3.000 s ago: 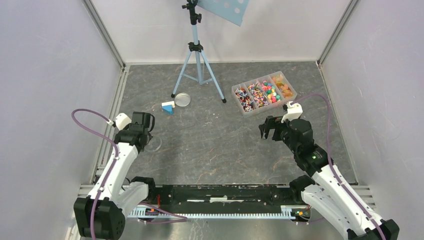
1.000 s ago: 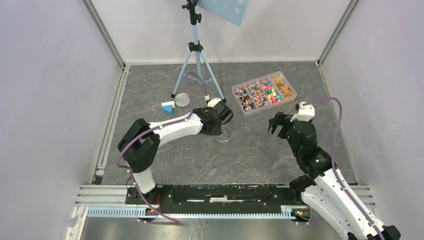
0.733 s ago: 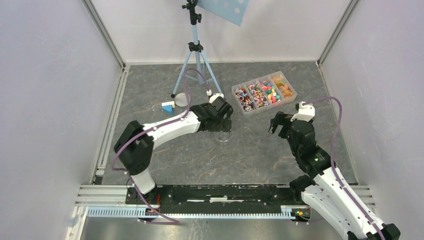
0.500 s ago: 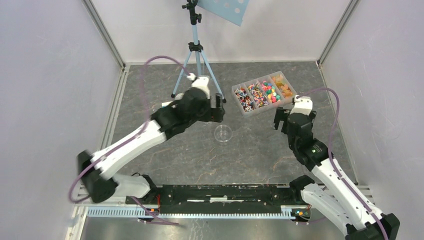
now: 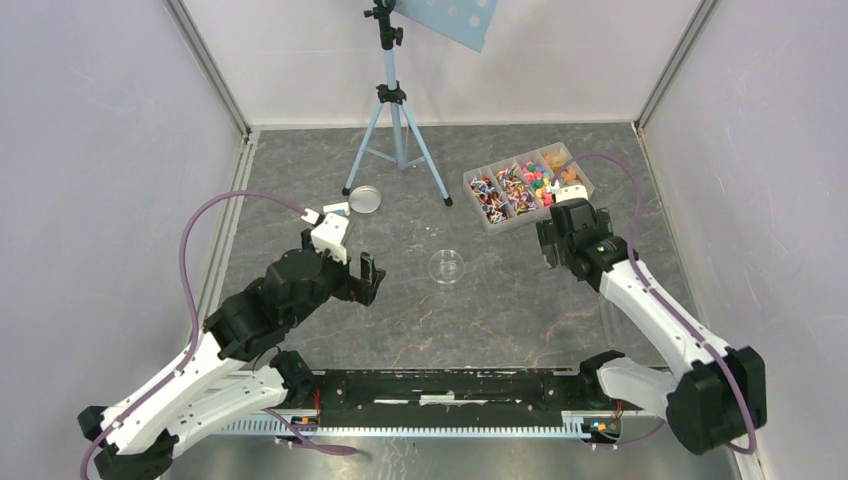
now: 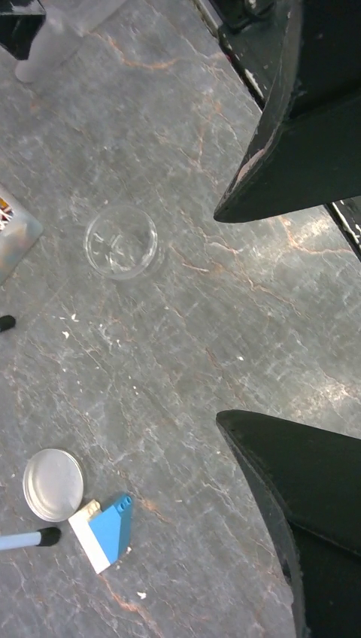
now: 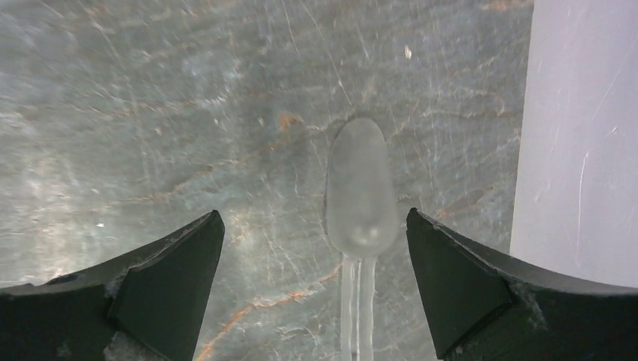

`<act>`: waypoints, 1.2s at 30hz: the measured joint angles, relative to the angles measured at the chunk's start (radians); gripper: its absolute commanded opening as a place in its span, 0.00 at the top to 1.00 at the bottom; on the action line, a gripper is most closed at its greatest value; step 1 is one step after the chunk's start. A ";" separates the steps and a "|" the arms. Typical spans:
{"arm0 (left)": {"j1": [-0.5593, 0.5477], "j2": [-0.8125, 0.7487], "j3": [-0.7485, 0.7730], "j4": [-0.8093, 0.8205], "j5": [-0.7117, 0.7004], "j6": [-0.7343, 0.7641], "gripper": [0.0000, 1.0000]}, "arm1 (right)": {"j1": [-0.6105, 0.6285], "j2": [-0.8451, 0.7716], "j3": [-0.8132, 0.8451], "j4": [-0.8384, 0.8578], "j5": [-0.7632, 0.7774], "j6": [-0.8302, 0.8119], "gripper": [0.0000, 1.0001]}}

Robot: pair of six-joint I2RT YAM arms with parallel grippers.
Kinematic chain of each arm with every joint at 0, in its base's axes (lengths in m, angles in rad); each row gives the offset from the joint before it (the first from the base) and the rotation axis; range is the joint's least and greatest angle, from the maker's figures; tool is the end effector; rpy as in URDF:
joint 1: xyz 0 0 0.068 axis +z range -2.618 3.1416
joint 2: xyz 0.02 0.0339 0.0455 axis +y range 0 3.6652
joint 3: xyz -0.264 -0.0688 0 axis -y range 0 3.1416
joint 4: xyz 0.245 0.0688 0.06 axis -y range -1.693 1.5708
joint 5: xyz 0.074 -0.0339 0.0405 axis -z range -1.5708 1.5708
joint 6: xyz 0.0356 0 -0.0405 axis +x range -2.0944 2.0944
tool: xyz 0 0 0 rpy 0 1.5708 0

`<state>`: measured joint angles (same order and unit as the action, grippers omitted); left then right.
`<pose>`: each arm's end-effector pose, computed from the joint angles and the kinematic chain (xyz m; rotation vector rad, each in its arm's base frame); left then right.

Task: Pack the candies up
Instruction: Pick up the spatula from the center of the board.

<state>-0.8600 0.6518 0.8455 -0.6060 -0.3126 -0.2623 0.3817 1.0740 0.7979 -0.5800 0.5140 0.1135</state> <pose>0.0982 -0.0973 0.3365 0.3871 1.9483 -0.4242 0.2061 0.0639 0.2572 -0.0841 2.3163 -0.3767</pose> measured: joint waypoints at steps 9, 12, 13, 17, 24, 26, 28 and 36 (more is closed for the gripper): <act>0.000 -0.057 -0.027 -0.037 0.000 0.026 0.00 | -0.202 0.232 0.038 -0.076 -0.076 -0.075 0.02; 0.000 -0.060 -0.027 -0.049 0.001 0.026 0.00 | -0.286 0.291 0.050 -0.087 -0.110 -0.108 0.02; 0.000 -0.064 -0.027 -0.050 0.001 0.026 0.00 | -0.304 0.305 0.052 -0.088 -0.118 -0.116 0.02; 0.000 -0.086 -0.027 -0.050 0.004 0.026 0.00 | -0.332 0.350 0.053 -0.090 -0.147 -0.142 0.02; 0.000 -0.104 -0.027 -0.050 0.004 0.026 0.00 | -0.340 0.382 0.053 -0.083 -0.176 -0.168 0.02; 0.000 -0.105 -0.028 -0.050 0.004 0.026 0.00 | -0.351 0.390 0.053 -0.079 -0.176 -0.172 0.02; 0.000 -0.105 -0.028 -0.050 0.004 0.026 0.00 | -0.364 0.409 0.053 -0.075 -0.179 -0.174 0.02; 0.000 -0.105 -0.029 -0.049 0.004 0.026 0.01 | -0.373 0.465 0.058 -0.056 -0.219 -0.179 0.08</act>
<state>-0.8597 0.5468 0.8169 -0.6552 -0.3084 -0.2367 0.0082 1.5394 0.8558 -0.6357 0.2947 -0.0654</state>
